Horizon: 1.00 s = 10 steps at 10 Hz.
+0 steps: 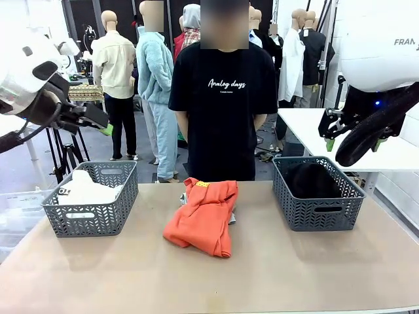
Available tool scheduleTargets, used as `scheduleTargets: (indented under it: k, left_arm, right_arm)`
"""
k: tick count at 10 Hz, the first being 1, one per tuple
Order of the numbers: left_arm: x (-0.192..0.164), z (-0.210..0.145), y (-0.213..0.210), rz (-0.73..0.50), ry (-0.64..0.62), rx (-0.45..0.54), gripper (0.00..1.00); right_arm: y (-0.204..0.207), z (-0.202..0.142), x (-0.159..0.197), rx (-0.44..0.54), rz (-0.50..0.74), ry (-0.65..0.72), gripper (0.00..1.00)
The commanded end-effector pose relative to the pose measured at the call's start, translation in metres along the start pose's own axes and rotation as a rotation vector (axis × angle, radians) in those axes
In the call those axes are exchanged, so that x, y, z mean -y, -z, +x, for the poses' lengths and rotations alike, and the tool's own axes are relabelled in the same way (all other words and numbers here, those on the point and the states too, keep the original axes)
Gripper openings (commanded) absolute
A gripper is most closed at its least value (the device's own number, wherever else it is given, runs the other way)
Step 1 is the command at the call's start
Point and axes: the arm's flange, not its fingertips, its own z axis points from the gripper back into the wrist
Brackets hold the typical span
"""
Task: Sort the tops and bottoms.
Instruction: Lift clothes from the center of the table with your left hand.
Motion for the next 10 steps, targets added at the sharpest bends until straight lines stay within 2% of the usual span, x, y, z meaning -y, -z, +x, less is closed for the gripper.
scheduleTargets:
  k: [1,2,3,4,6,7,8,10]
  left_arm:
    - [0.013,-0.002,-0.008,-0.030,0.023,0.024,0.91]
    - [0.013,-0.002,-0.008,-0.030,0.023,0.024,0.91]
    - [-0.005,0.001,0.000,0.010,-0.002,0.000,0.91]
    - [0.009,-0.005,0.006,-0.017,0.100,-0.066,0.91]
    - [0.097,0.011,0.041,-0.192,0.280,-0.162,0.91]
    - [0.130,0.026,0.062,-0.231,0.330,-0.249,0.91]
    - [0.154,0.040,0.086,-0.207,0.345,-0.338,0.91]
    - [0.173,0.052,0.140,-0.189,0.286,-0.421,0.91]
  right_arm:
    - [-0.001,0.002,0.000,-0.004,-0.018,-0.005,1.00]
    - [-0.001,0.002,0.000,-0.004,-0.018,-0.005,1.00]
    - [-0.001,0.002,0.000,-0.004,-0.018,-0.005,1.00]
    - [-0.001,0.002,0.000,-0.004,-0.018,-0.005,1.00]
    - [-0.001,0.002,0.000,-0.004,-0.018,-0.005,1.00]
    - [-0.001,0.002,0.000,-0.004,-0.018,-0.005,1.00]
    - [-0.001,0.002,0.000,-0.004,-0.018,-0.005,1.00]
    - [-0.001,0.002,0.000,-0.004,-0.018,-0.005,1.00]
